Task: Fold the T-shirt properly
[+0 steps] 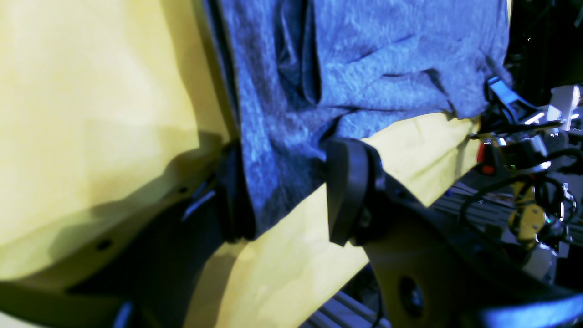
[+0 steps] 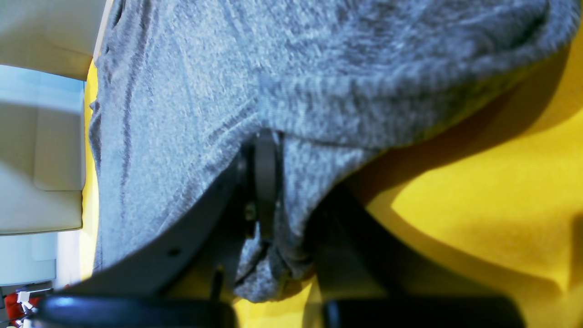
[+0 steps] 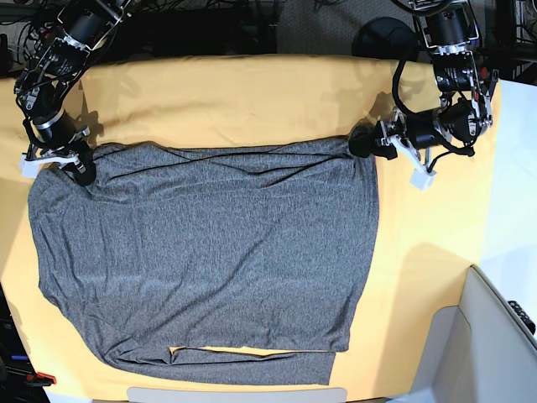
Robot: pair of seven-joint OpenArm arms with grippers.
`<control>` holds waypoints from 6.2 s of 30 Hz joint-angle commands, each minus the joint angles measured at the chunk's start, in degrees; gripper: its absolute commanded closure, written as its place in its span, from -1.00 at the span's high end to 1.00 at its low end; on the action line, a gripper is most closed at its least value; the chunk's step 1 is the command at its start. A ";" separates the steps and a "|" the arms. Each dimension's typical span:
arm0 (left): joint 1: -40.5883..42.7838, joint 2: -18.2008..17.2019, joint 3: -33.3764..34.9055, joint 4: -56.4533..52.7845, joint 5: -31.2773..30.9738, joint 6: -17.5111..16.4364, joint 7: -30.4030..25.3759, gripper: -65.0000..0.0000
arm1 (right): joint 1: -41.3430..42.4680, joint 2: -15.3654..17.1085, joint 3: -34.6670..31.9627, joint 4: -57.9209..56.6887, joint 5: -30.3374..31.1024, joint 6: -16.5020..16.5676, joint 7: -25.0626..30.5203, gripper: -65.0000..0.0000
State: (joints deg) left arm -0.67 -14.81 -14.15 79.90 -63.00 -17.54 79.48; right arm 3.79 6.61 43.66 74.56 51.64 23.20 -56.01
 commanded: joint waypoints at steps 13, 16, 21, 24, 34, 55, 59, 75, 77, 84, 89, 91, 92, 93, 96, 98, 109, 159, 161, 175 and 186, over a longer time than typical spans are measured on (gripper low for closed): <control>-0.70 -0.97 0.04 -0.03 0.19 0.35 0.52 -0.75 | -1.29 -1.03 -0.80 -0.67 1.77 -1.09 -3.29 -1.00; -0.70 -1.06 0.04 -0.03 0.19 0.35 0.52 -1.00 | -2.08 -1.03 -0.80 -0.24 1.07 -1.09 -3.38 -1.00; 0.89 -2.73 0.04 0.41 -0.25 0.35 0.52 -0.98 | -3.84 -1.03 -0.80 2.58 -2.63 -1.09 -3.38 -1.00; 0.89 -3.08 -0.40 0.59 -0.34 0.18 0.52 -0.98 | -5.33 -1.03 -0.80 5.92 -4.21 -1.09 -3.38 -1.00; 9.15 -6.07 -0.75 9.11 -0.34 0.09 0.52 -0.98 | -13.24 3.98 -0.45 9.96 -4.30 -1.09 -3.46 -1.00; 23.92 -6.42 -7.08 20.63 -0.34 -0.09 0.52 -0.98 | -29.51 6.09 -0.19 21.74 -4.30 -1.09 -3.46 -1.00; 26.21 -6.25 -7.08 22.12 -0.43 -0.09 0.52 -0.98 | -31.88 6.09 1.22 21.74 -4.30 -1.09 -3.46 -1.00; 21.46 -6.51 -6.46 22.21 -4.73 -0.09 0.52 -0.98 | -25.55 5.83 0.43 28.51 -4.30 -1.00 -3.46 -1.00; 19.52 -6.51 -6.46 22.04 -4.47 -0.09 0.52 -0.98 | -22.83 5.83 -0.71 28.34 -4.65 -1.09 -3.46 -1.00; 11.17 -6.51 -4.79 20.89 -4.38 -0.09 0.52 -0.98 | -12.98 6.18 -6.25 22.09 -4.65 -1.09 -3.46 -1.00; 6.60 -6.51 -2.42 12.98 -4.29 0.00 0.52 -0.98 | -5.86 6.18 -10.38 12.60 -4.74 -1.09 -3.46 -1.00; 5.11 -6.51 -1.63 9.73 -4.29 0.00 0.52 -0.98 | -3.84 5.92 -10.47 8.82 -4.74 -1.09 -3.46 -1.00; 4.49 -6.51 -1.45 8.59 -4.29 0.00 0.52 -0.98 | -3.22 5.92 -10.47 7.68 -4.74 -1.09 -3.46 -1.00; 3.79 -6.51 -1.28 7.71 -4.29 0.00 0.52 -0.98 | -2.78 5.92 -10.47 6.71 -4.74 -1.09 -3.46 -1.00; 2.38 -6.60 -1.45 6.56 -4.29 0.00 0.52 -0.98 | -2.34 6.09 -10.47 5.74 -4.74 -1.09 -3.29 -1.00; 2.03 -7.30 -1.63 6.56 -4.29 0.00 0.52 -0.98 | -2.34 6.27 -10.47 5.92 -4.74 -1.09 -3.38 -1.00; 1.15 -9.68 -1.19 6.30 -4.21 0.00 0.52 -0.98 | -3.04 8.47 -10.56 5.83 -4.74 -1.09 -3.38 -1.00; 5.37 -11.87 -0.40 6.39 -4.29 0.18 0.52 -0.21 | -4.19 20.51 -15.40 15.33 -30.49 -0.65 -13.49 0.17; 5.37 -11.87 -0.40 6.39 -4.29 0.18 0.52 -0.21 | -5.68 20.25 -15.40 15.41 -30.41 -0.65 -13.49 0.17; 6.60 -11.87 -0.40 6.56 -4.29 0.09 0.52 -0.27 | -15.26 14.88 0.78 23.59 -30.41 -0.65 -13.49 0.17; 6.60 -12.05 0.75 6.74 -4.29 0.00 0.52 -0.27 | -13.68 8.64 22.41 8.64 -10.45 7.52 -18.58 0.17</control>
State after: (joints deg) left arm 6.37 -25.91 -13.45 85.54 -66.11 -17.56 79.64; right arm -10.09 14.33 65.60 82.76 41.25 30.15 -73.97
